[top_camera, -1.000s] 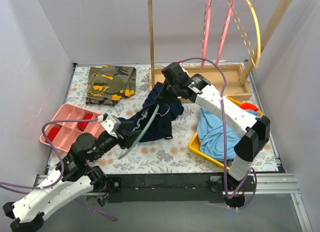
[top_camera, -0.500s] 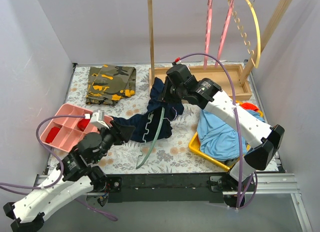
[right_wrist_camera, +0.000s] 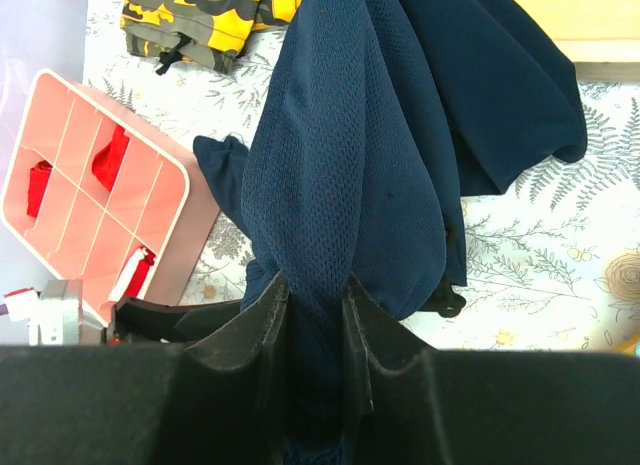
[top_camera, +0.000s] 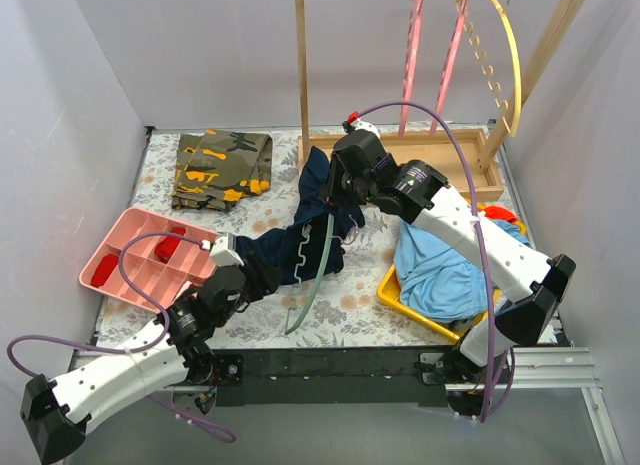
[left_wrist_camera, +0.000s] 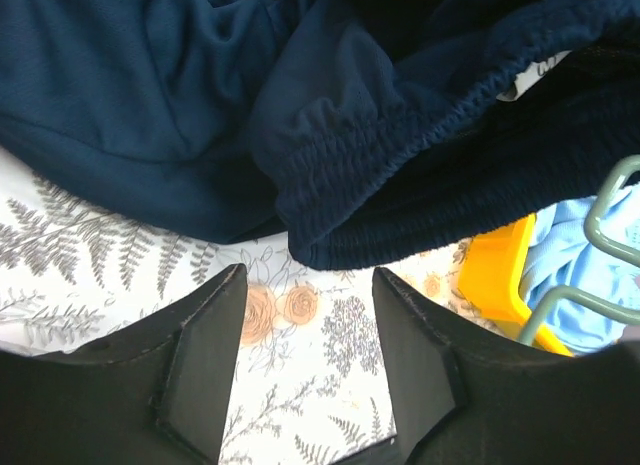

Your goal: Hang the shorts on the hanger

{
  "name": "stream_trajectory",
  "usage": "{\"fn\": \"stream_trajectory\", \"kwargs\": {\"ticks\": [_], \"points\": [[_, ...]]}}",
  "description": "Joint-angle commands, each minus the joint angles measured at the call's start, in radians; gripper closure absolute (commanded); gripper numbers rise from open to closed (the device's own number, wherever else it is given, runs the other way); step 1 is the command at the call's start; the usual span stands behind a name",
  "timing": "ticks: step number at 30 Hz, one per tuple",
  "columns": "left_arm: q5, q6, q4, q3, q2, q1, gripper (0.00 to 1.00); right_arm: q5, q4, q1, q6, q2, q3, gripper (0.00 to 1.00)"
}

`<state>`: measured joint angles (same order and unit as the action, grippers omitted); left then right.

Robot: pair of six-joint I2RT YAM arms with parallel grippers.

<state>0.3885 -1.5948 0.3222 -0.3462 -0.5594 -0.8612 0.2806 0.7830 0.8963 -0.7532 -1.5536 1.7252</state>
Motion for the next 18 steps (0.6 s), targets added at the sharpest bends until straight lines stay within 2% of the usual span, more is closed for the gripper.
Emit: {"fn": "stream_trajectory", "kwargs": {"ticks": [1,5,12,13,14,16,18], "points": [[0.016,0.016,-0.185,0.035,-0.056,0.002,0.45,0.035,-0.079,0.012,0.008,0.053,0.047,0.99],[0.027,0.041,-0.343,0.055,-0.167,0.004,0.44,0.052,-0.073,0.016,0.005,0.056,0.047,0.99],[0.154,0.105,-0.457,0.055,-0.284,0.007,0.44,0.086,-0.067,0.027,0.009,0.061,0.065,0.99],[0.153,0.116,-0.495,0.056,-0.292,0.008,0.48,0.095,-0.065,0.029,0.008,0.064,0.065,0.99],[0.148,0.136,-0.512,0.056,-0.3,0.011,0.58,0.107,-0.065,0.029,0.006,0.066,0.063,0.99],[0.145,0.151,-0.547,0.061,-0.332,0.017,0.68,0.108,-0.077,0.03,0.011,0.061,0.065,0.99],[0.126,0.168,-0.569,0.072,-0.352,0.024,0.86,0.104,-0.065,0.033,0.012,0.049,0.099,0.99]]}}
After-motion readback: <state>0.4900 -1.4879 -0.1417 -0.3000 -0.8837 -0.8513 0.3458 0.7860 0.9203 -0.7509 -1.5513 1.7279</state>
